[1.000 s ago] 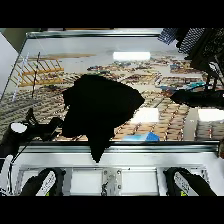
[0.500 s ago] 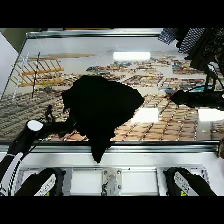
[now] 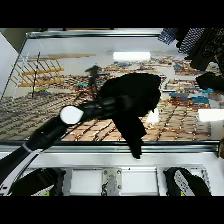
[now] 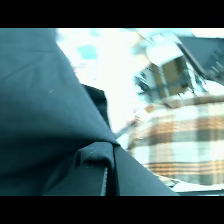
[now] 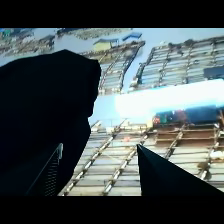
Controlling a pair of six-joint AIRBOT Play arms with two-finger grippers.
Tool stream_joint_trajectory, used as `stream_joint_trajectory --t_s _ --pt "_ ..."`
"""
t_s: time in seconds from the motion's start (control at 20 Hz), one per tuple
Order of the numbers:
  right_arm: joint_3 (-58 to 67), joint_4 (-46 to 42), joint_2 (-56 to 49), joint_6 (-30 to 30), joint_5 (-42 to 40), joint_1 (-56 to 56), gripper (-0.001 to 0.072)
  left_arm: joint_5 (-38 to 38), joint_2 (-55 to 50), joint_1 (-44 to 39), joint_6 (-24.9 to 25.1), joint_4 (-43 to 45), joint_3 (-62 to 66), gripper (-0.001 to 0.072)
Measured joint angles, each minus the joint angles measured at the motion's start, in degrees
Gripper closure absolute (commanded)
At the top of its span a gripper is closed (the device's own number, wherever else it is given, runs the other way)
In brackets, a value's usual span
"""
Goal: Fold the clothes and pants, and hang the long-sleeved shirts on hangers.
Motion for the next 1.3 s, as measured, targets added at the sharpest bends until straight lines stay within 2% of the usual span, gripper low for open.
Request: stream_joint_trajectory --t_s 0.05,0.1,0.15,0.2,0.35,0.5,0.7,0.85,0.9,0.95,1.3 --pt "0.17 -0.04 0.31 -0.02 -0.07 -0.5 0.0204 1.05 -2.91 -2.21 0.35 -0.24 2.71 0.069" --pt "0.31 -0.04 0.52 -0.07 -0.17 -0.92 0.0204 1.68 -6.12 -3.89 0.61 -0.33 5.51 0.0457" --pt "0.37 -0.07 0.68 -0.17 -0.22 -1.18 0.0204 1.62 -9.14 -4.76 0.87 -0.52 8.13 0.0139" --pt "0.42 -0.13 0.81 -0.17 -0.22 -1.36 0.0204 0.92 -11.56 -4.79 0.96 -0.74 10.34 0.0114" --pt "0.5 -0.72 0.98 -0.17 0.17 -1.66 0.0204 -4.92 -15.04 -0.13 1.62 -0.66 14.45 0.0114" --pt "-0.37 -1.57 1.07 -0.2 2.36 -1.55 0.0204 -11.47 -12.46 8.15 1.99 3.28 11.91 0.0114" --pt "-6.29 -2.12 1.09 -0.2 5.68 0.63 0.0202 -19.23 -5.75 20.11 -0.92 12.96 -0.04 0.0113" --pt "-13.38 -2.14 1.09 -0.2 7.65 5.16 0.0192 -21.92 -3.13 28.02 -2.36 16.96 -10.38 0.0113" --pt "-15.76 -2.08 1.09 -0.2 8.35 7.34 0.0133 -22.71 -3.04 29.77 -2.56 17.44 -13.07 0.0113" --pt "-17.81 -1.88 1.07 -0.2 9.05 9.66 -0.0008 -23.3 -3.3 31.1 -2.54 17.84 -15.45 0.0113" --pt "-23.17 0.04 1.95 -0.2 15.58 19.52 -0.0008 -25.62 -10.73 29.07 6.01 10.14 -20.96 0.0113"
